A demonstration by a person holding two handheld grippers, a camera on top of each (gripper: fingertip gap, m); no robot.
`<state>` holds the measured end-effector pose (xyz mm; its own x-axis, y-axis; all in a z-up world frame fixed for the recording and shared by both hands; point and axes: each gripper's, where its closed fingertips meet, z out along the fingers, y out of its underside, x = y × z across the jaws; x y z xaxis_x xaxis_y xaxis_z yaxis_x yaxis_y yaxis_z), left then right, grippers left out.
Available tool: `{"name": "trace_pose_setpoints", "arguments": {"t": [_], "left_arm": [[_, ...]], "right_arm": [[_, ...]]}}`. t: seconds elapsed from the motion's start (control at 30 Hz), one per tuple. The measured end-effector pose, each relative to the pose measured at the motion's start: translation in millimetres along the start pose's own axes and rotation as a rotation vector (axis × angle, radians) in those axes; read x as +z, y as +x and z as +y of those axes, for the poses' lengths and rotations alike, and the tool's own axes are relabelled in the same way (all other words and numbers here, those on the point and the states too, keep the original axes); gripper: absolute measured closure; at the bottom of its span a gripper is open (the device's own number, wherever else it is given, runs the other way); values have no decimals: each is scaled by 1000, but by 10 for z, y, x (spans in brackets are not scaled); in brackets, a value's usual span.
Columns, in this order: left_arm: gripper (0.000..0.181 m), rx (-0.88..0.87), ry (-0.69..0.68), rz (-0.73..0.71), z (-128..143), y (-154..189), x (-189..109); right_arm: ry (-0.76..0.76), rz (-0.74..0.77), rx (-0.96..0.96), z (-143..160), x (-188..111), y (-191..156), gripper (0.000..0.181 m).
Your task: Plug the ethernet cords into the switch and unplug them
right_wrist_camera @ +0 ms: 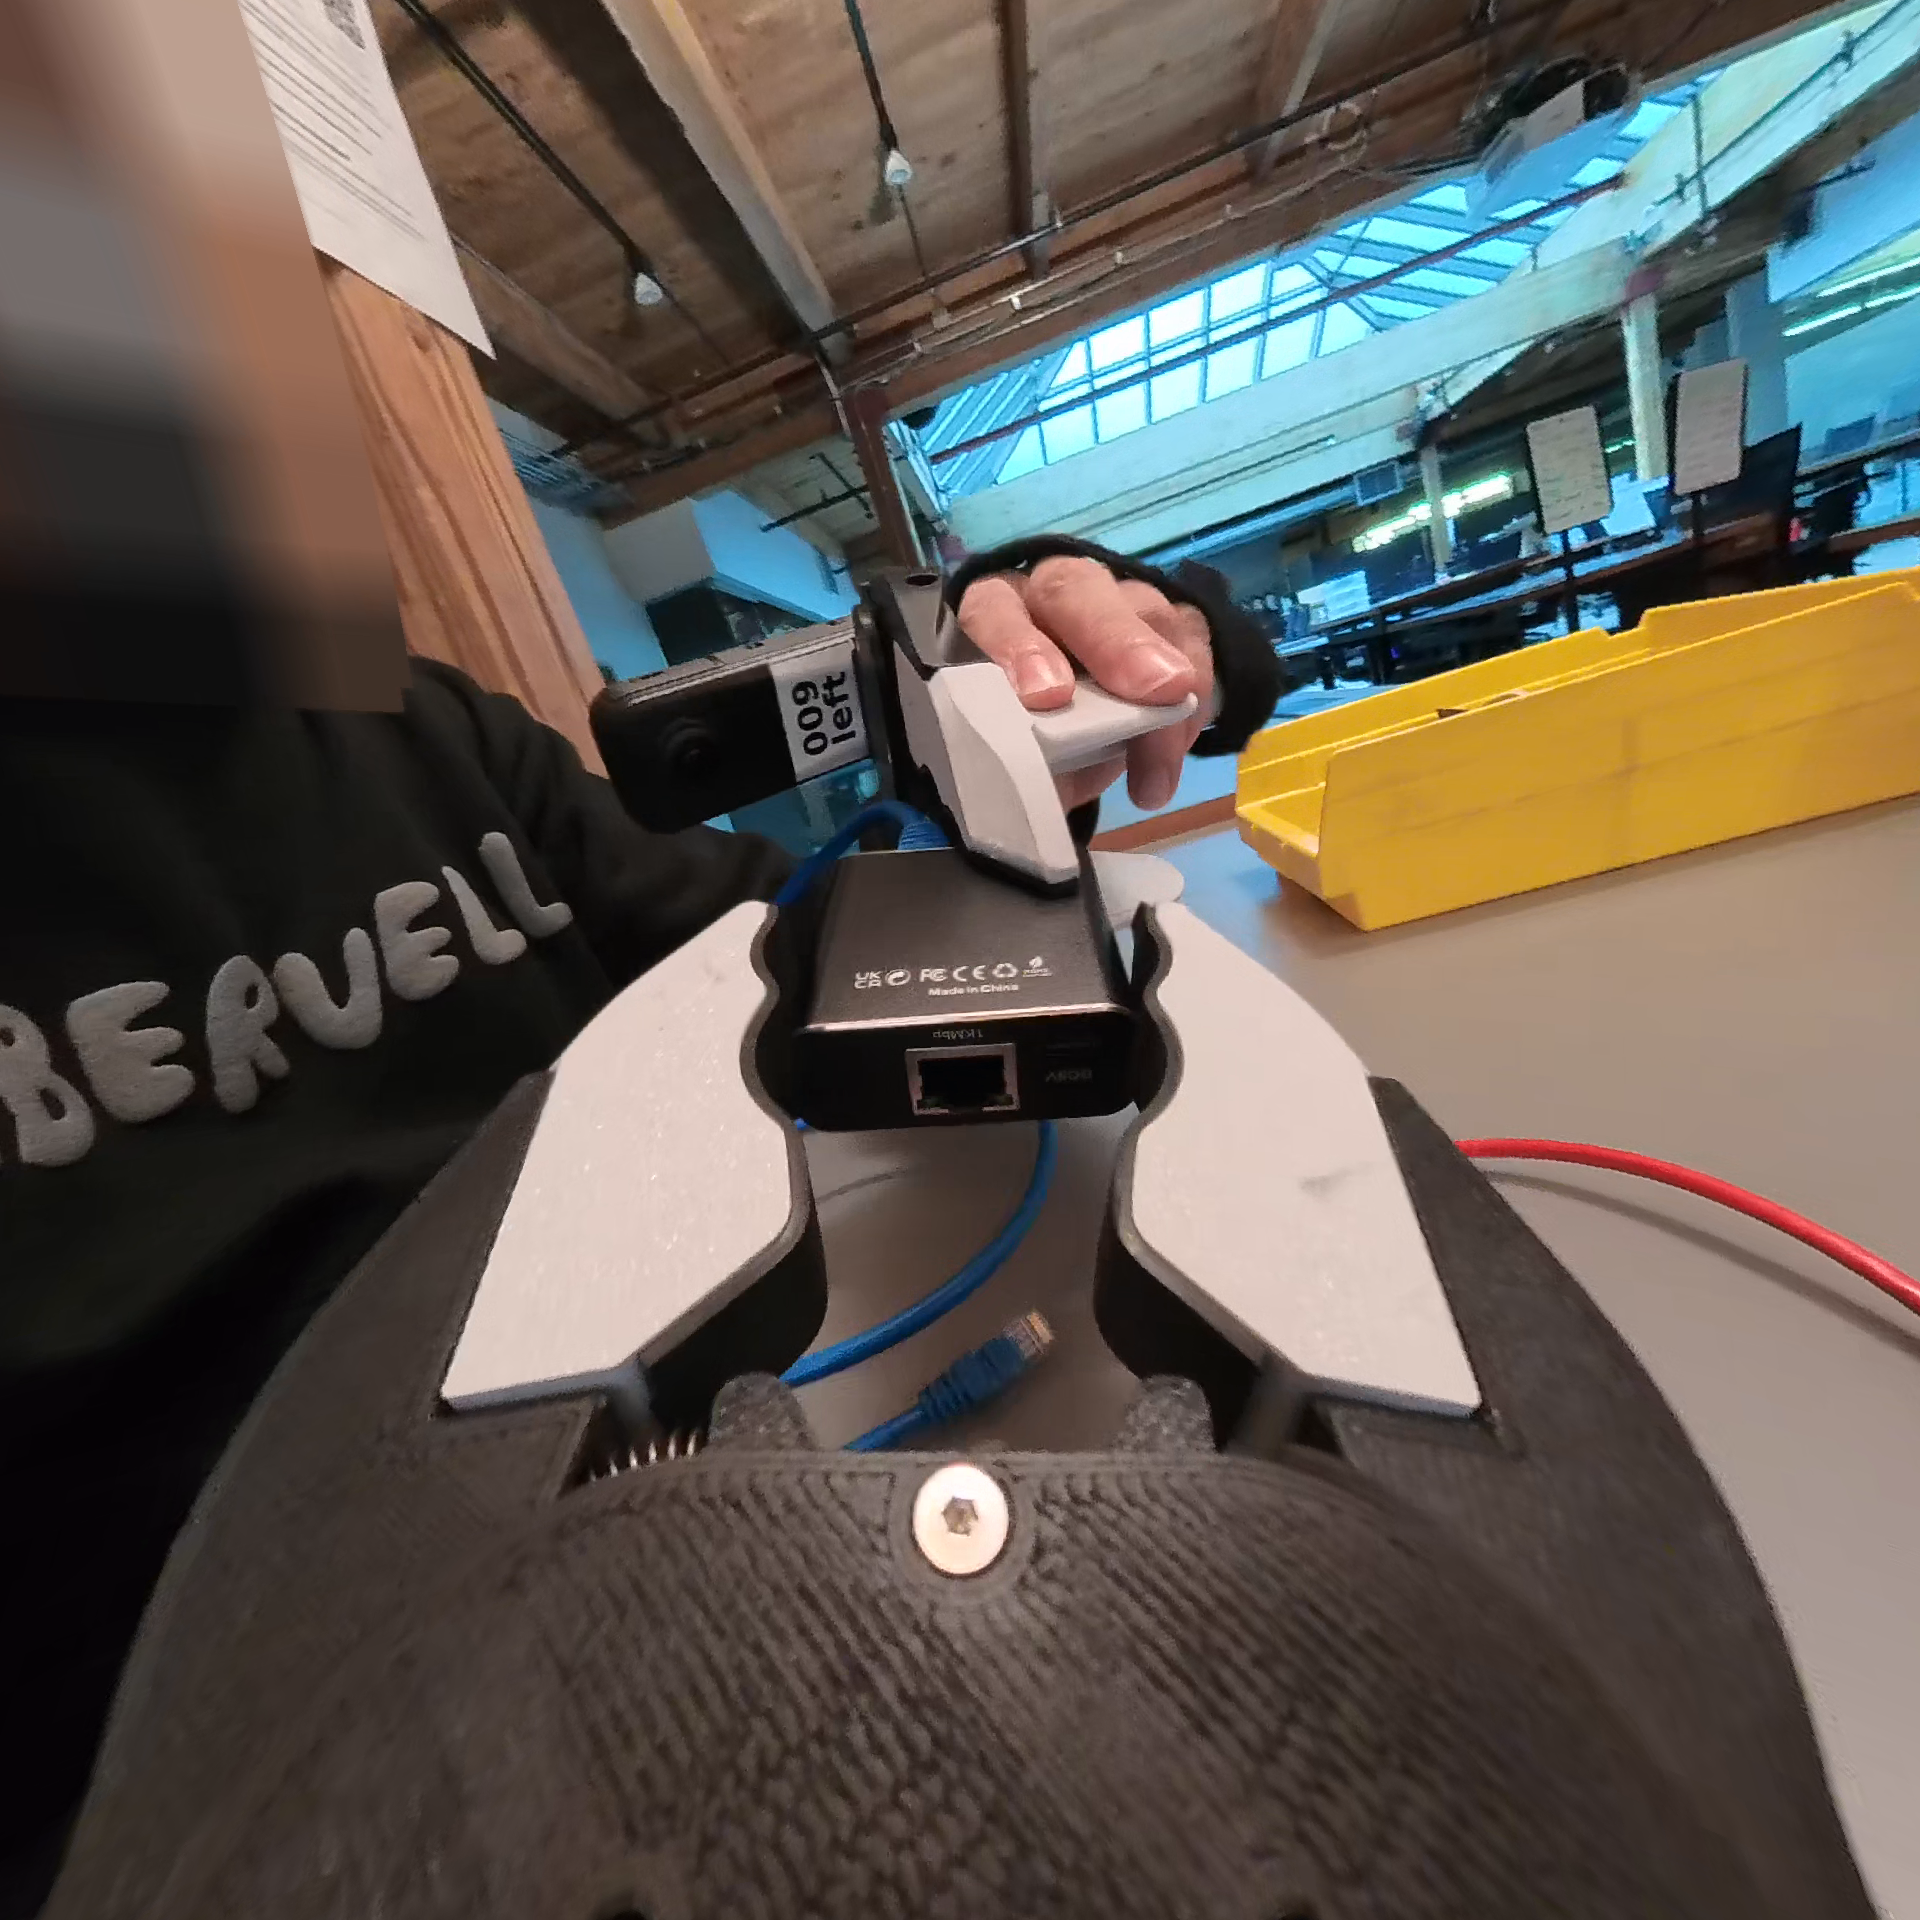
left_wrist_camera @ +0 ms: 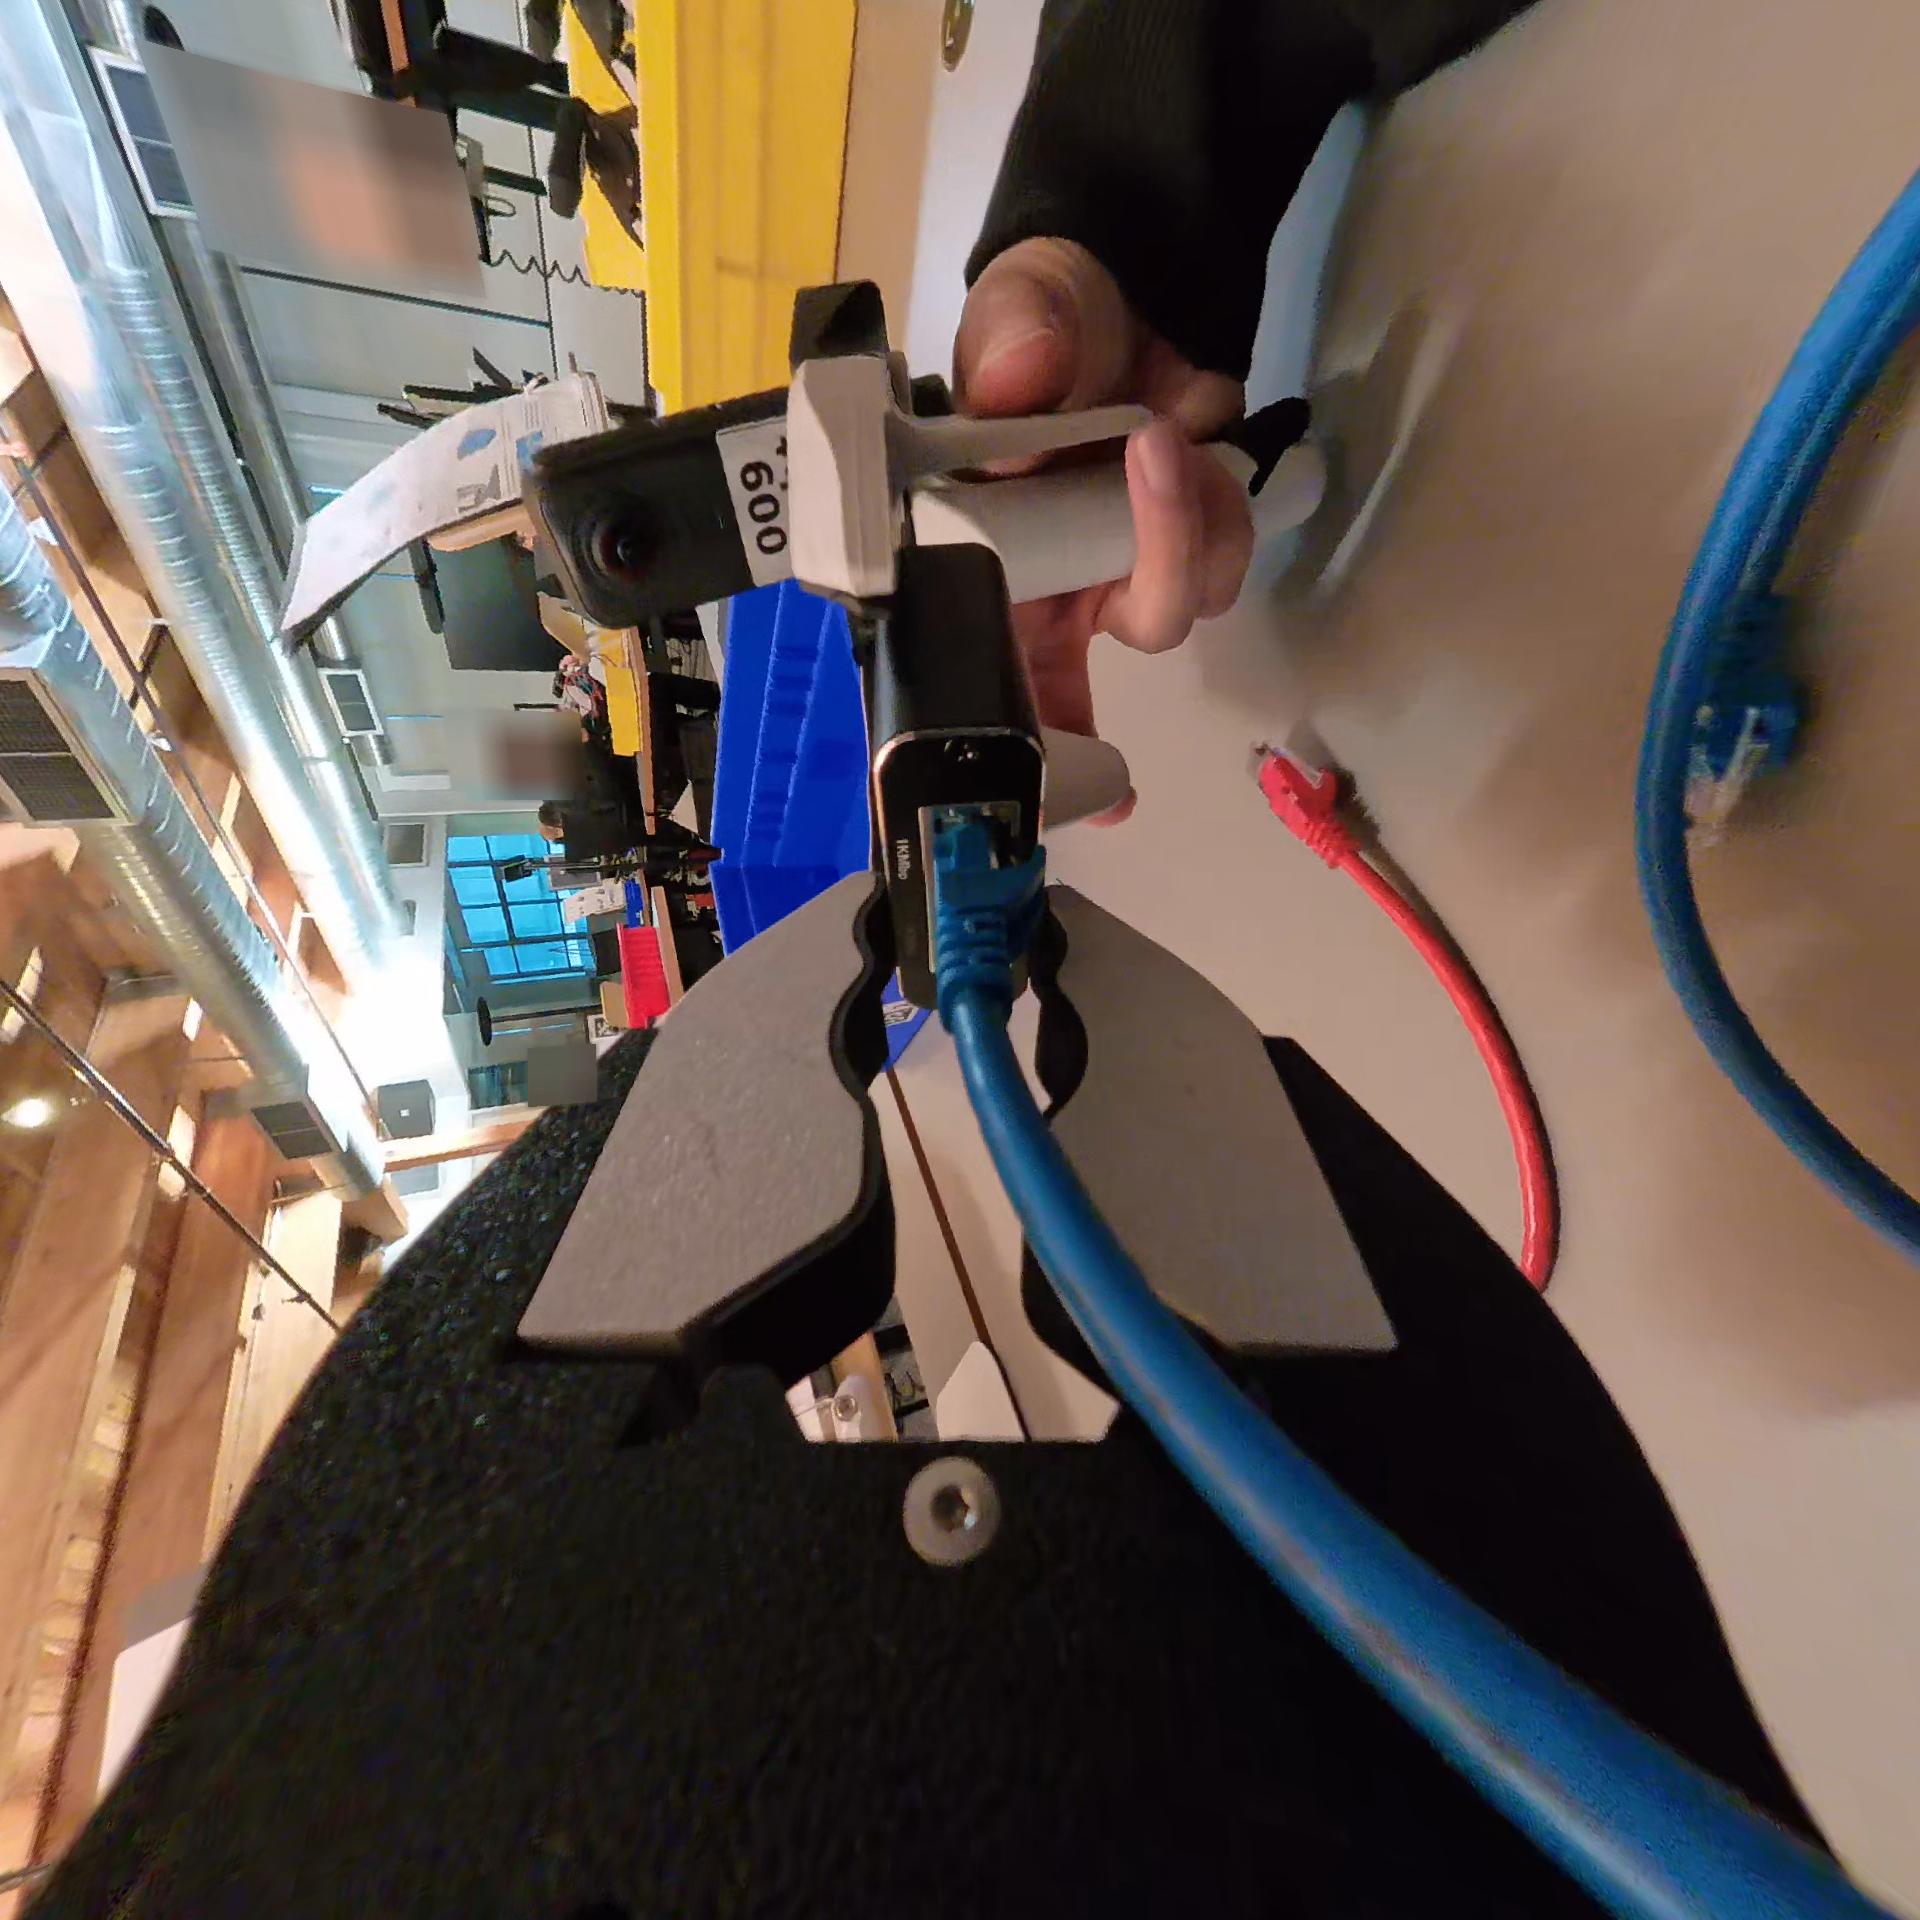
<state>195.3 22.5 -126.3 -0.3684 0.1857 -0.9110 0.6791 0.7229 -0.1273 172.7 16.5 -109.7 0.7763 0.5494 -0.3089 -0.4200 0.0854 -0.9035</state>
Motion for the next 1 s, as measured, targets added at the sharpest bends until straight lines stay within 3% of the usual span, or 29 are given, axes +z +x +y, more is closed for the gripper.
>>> {"name": "trace_pose_setpoints", "arguments": {"t": [0.2, 1.0], "left_arm": [[157, -23, 9, 10, -14, -36, -70], [157, -27, 11, 11, -43, -25, -72]], "right_arm": [[-64, -18, -38, 122, 81, -40, 113], [42, -40, 28, -18, 88, -41, 113]]}}
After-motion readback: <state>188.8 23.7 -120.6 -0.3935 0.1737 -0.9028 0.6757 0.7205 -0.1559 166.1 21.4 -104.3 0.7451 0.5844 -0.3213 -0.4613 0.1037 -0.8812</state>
